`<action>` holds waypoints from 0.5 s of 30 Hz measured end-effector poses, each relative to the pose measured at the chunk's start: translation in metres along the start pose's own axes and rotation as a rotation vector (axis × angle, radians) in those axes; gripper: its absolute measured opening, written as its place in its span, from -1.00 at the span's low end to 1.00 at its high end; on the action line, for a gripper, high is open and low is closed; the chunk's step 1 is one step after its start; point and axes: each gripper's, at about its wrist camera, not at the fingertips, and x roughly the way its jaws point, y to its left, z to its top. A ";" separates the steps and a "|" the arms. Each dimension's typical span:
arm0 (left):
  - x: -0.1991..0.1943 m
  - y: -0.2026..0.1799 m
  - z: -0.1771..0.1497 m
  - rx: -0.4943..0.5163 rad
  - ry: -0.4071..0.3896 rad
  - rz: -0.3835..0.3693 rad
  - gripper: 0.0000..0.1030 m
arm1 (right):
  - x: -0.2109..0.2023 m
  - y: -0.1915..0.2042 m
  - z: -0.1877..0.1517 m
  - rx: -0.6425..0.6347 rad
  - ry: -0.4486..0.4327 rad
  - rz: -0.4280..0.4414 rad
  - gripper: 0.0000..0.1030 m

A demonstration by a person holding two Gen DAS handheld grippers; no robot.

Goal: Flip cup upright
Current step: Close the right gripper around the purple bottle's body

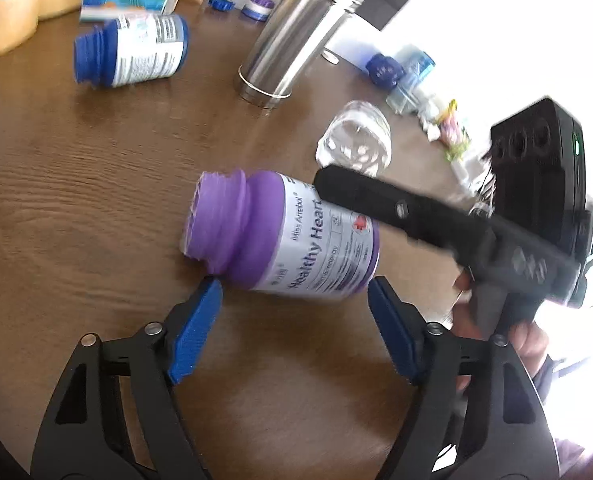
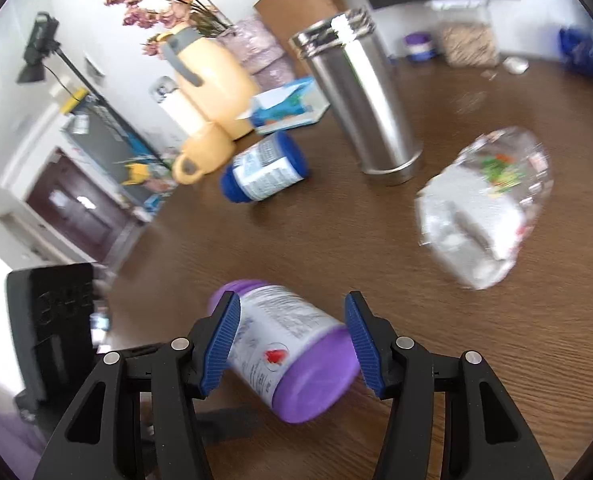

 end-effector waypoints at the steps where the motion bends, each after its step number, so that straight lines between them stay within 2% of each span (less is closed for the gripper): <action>1: 0.001 0.002 0.001 -0.019 -0.004 -0.018 0.37 | 0.002 -0.003 -0.001 0.019 0.005 0.043 0.13; 2: 0.002 0.002 0.003 -0.033 -0.010 -0.041 0.38 | 0.002 -0.007 -0.002 0.038 0.009 0.060 0.13; 6: 0.003 -0.004 0.002 -0.028 -0.025 -0.038 0.41 | -0.005 -0.019 -0.015 0.122 0.023 0.119 0.13; 8: 0.007 -0.010 0.000 -0.002 0.006 -0.049 0.44 | -0.013 -0.029 -0.026 0.187 0.011 0.137 0.13; 15: 0.036 -0.040 -0.007 0.093 0.128 -0.079 0.54 | -0.051 -0.040 -0.052 0.282 -0.045 0.140 0.13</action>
